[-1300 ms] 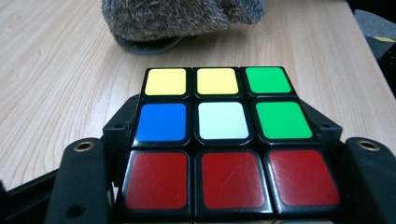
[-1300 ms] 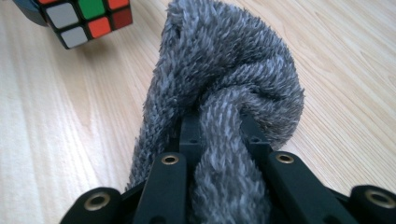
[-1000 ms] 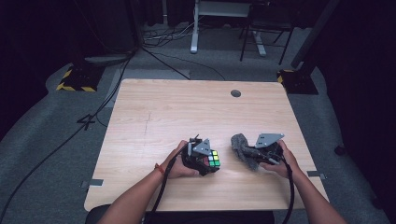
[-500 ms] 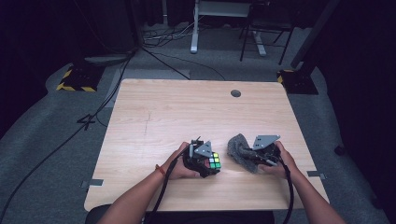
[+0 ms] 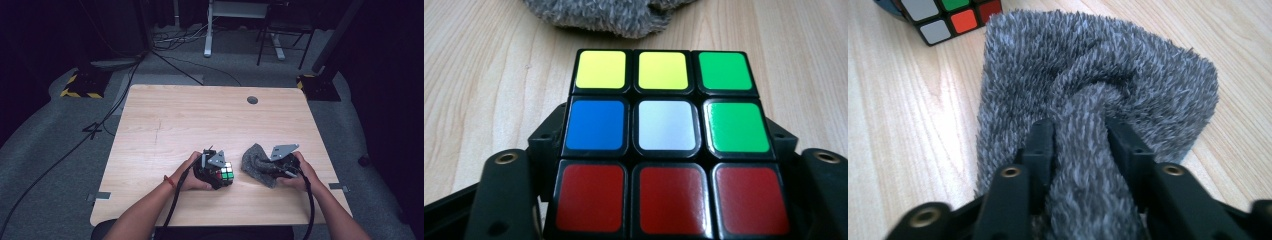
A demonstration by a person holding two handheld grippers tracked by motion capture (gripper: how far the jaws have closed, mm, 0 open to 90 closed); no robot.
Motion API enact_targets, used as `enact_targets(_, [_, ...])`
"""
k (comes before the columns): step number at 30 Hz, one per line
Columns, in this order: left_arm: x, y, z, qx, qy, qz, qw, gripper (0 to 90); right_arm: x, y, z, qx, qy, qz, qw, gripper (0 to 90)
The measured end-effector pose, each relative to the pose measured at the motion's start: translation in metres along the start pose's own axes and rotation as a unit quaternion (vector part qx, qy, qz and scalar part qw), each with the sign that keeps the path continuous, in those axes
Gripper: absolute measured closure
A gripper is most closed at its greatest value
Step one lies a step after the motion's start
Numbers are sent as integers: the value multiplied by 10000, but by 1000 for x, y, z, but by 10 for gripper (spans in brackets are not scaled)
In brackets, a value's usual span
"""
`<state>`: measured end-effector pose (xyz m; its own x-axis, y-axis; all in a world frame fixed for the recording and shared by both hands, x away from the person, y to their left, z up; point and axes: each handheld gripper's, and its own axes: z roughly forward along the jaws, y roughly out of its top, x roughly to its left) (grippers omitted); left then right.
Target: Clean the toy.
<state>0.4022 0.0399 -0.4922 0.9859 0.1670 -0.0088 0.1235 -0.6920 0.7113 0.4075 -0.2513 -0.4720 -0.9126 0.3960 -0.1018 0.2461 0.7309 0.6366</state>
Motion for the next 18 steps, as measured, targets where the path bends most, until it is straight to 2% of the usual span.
enact_targets(5, [0, 0, -5, 11, 53, -43, 10000, 269, 1, 3, -5, -202, 73, 72, 9997, 438])
enact_targets(9, [-2, 0, -9, -28, 117, -28, 9999, 242, 4, 8, -9, -364, 7, 47, 9993, 347])
enact_targets(10, [-2, -1, -11, -33, 216, -37, 9998, 218, 6, 9, -10, -408, -20, 25, 9992, 332])
enact_targets(14, [-5, -2, -20, -67, 368, 11, 9993, 185, 10, 14, -14, -569, -52, -3, 9984, 321])
enact_targets(18, [-10, -3, -32, -97, 476, 187, 9986, 207, 15, 17, -16, -674, -70, -126, 9976, 337])
